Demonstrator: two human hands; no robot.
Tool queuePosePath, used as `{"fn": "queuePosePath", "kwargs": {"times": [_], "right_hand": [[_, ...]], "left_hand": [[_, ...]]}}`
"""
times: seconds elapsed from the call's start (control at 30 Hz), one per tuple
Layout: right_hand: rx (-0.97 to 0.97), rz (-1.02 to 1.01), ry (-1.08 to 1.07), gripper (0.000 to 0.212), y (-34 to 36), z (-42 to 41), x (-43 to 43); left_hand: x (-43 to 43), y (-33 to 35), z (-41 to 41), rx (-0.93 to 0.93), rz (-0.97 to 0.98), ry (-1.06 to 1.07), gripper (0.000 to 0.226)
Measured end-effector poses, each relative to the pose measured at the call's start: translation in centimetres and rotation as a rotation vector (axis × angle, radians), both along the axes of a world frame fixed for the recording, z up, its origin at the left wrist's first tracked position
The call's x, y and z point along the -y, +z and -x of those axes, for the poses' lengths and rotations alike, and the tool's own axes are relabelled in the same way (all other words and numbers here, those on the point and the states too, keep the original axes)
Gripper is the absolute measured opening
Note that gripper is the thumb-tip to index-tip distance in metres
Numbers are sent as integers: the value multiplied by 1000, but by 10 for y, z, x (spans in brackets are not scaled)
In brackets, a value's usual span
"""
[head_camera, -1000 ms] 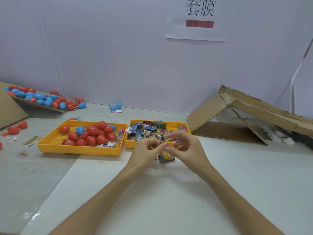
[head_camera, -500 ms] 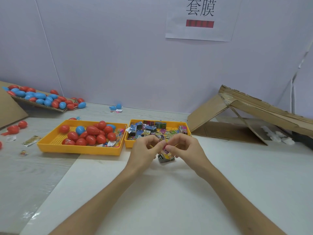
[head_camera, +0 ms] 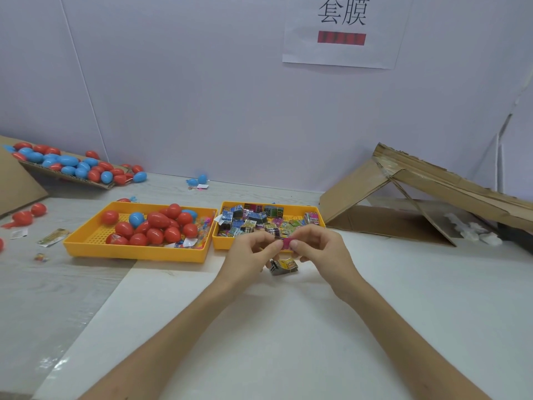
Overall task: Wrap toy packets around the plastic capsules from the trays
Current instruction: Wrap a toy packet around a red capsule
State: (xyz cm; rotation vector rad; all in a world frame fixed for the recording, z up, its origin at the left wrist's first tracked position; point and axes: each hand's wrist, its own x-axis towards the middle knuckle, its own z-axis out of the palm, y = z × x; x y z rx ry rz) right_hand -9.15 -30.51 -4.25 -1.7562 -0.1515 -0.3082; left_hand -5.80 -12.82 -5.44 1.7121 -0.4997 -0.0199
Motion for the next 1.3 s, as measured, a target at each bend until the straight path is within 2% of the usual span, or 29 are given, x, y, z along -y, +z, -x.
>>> {"fn": "queuePosePath", "kwargs": {"times": [0.1, 0.2, 0.37, 0.6, 0.67, 0.77, 0.97, 1.13, 1.3], "right_hand": [[16, -4, -42, 28, 1, -1, 2], [37, 33, -28, 32, 0, -1, 2], [101, 138, 21, 32, -1, 0, -3], [118, -35, -39, 30, -1, -1, -2], [108, -21, -50, 21, -1, -2, -1], [40, 17, -31, 9, -2, -2, -2], [-190, -87, 64, 16, -1, 0, -3], [-227, -202, 146, 6, 2, 1, -1], [-166, -184, 150, 17, 0, 1, -1]], "left_hand": [[2, -2, -1, -14, -22, -3, 12], [3, -4, 1, -24, -32, -57, 4], [2, -3, 1, -25, -29, -40, 13], [-1, 0, 0, -207, 170, -56, 5], [-1, 0, -1, -227, 195, -51, 7], [-1, 0, -1, -220, 204, -50, 10], [-1, -1, -1, -170, 194, -68, 9], [0, -4, -1, -120, 157, -63, 11], [1, -5, 0, -36, 86, -49, 11]]}}
